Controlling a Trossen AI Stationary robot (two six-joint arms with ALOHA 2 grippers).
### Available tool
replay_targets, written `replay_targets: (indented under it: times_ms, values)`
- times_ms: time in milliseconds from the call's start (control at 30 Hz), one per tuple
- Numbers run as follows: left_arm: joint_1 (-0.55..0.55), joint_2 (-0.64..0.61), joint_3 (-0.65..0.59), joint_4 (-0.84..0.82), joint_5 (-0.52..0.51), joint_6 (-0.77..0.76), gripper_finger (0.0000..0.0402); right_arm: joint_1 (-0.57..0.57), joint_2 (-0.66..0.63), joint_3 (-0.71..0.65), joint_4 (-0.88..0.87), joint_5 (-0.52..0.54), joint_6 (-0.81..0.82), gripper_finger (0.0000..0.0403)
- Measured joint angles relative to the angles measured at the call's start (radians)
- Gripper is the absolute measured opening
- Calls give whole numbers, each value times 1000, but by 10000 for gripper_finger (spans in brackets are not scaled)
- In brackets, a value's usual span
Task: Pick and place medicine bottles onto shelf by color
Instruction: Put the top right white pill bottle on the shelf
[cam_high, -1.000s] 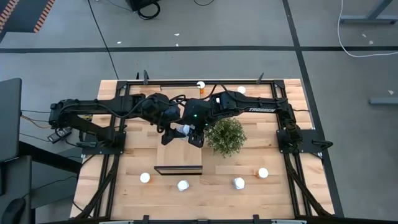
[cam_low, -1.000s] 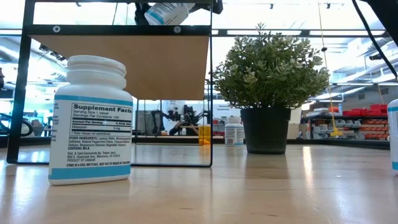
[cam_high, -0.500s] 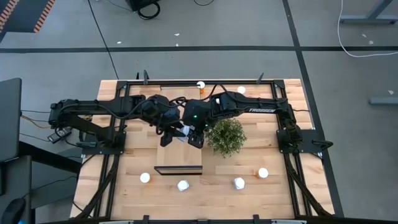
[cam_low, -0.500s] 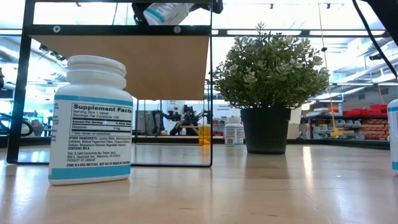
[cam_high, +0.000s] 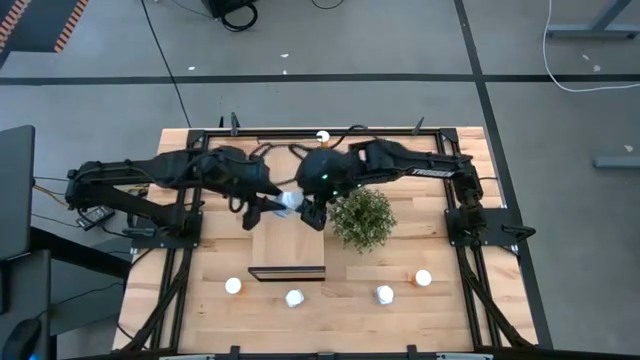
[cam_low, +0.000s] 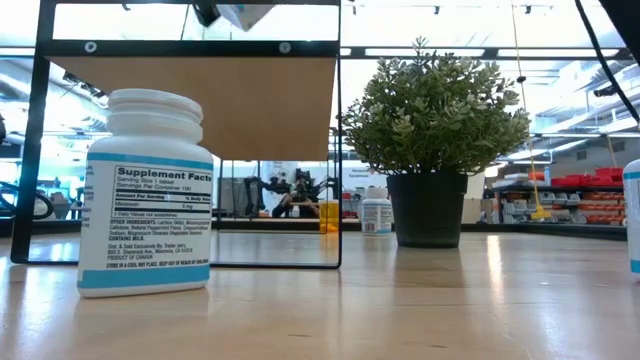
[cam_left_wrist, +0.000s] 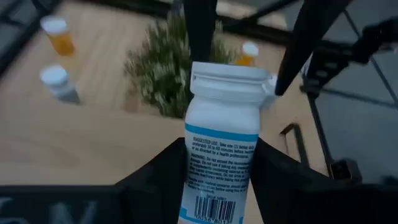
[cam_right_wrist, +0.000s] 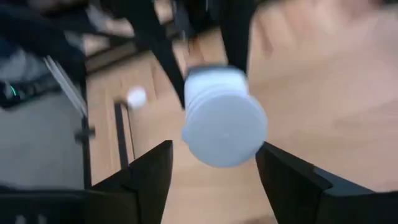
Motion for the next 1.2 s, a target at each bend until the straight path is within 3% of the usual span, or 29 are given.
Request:
replay_targets:
  times_ms: [233, 467, 667, 1200]
  values:
    - [1, -103, -3, 57, -88, -43, 169, -6, -82, 4, 60, 114, -19, 274]
    - [0, -151, -3, 251, -92, -94, 171, -7, -98, 3, 215, 199, -55, 295]
    - [0, -175, -2, 358, -90, -145, 171, -7, -106, 2, 392, 203, -49, 301]
    - [-1, -176, -2, 389, -86, -146, 172, -7, -98, 2, 478, 177, -53, 300]
